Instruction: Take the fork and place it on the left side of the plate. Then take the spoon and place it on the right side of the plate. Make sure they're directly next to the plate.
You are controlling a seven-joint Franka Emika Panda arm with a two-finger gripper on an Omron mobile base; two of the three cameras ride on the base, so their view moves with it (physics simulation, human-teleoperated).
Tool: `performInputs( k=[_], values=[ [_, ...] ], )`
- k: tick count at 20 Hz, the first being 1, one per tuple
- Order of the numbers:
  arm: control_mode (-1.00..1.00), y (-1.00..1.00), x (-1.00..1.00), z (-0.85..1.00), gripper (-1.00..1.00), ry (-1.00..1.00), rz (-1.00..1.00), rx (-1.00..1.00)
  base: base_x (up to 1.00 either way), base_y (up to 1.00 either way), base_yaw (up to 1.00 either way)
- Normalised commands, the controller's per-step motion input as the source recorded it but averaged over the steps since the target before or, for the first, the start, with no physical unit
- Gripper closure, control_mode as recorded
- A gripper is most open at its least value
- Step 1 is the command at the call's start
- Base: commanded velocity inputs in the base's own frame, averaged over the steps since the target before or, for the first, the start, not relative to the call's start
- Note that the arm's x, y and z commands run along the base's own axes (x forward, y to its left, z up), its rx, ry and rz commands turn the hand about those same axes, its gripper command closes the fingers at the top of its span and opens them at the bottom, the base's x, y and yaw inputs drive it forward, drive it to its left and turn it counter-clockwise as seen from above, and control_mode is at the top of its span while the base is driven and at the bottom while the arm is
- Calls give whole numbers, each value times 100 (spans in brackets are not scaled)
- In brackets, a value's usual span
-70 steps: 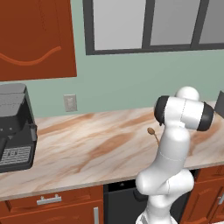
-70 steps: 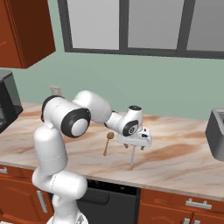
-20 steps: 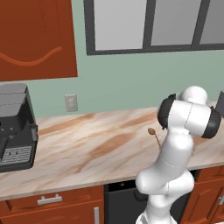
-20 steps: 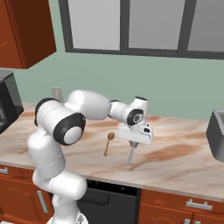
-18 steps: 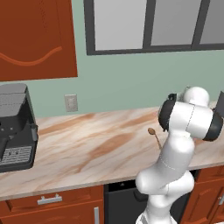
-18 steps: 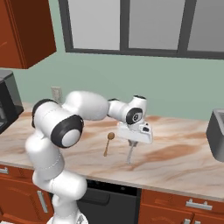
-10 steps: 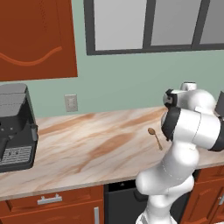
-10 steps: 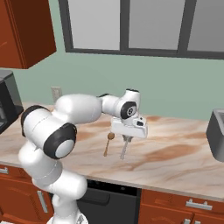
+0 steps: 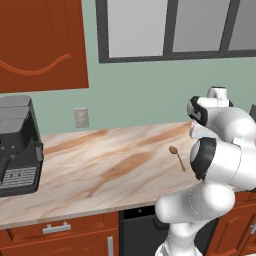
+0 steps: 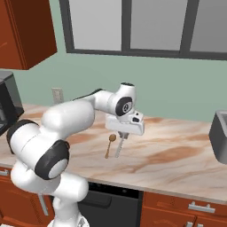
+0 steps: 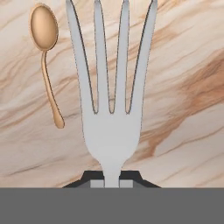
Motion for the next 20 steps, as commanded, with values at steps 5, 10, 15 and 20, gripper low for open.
performInputs(
  k=[5, 10, 15, 20],
  values=[
    [-100, 23, -22, 31, 100, -11, -5, 0, 0, 0, 0],
    [-100, 22, -10, 23, 100, -2, -2, 0, 0, 0, 0],
    [-100, 13, 0, 9, 100, 0, 0, -1, 0, 0, 0],
    [-100, 0, 0, 0, 100, 0, 0, 0, 0, 0, 0]
  ],
)
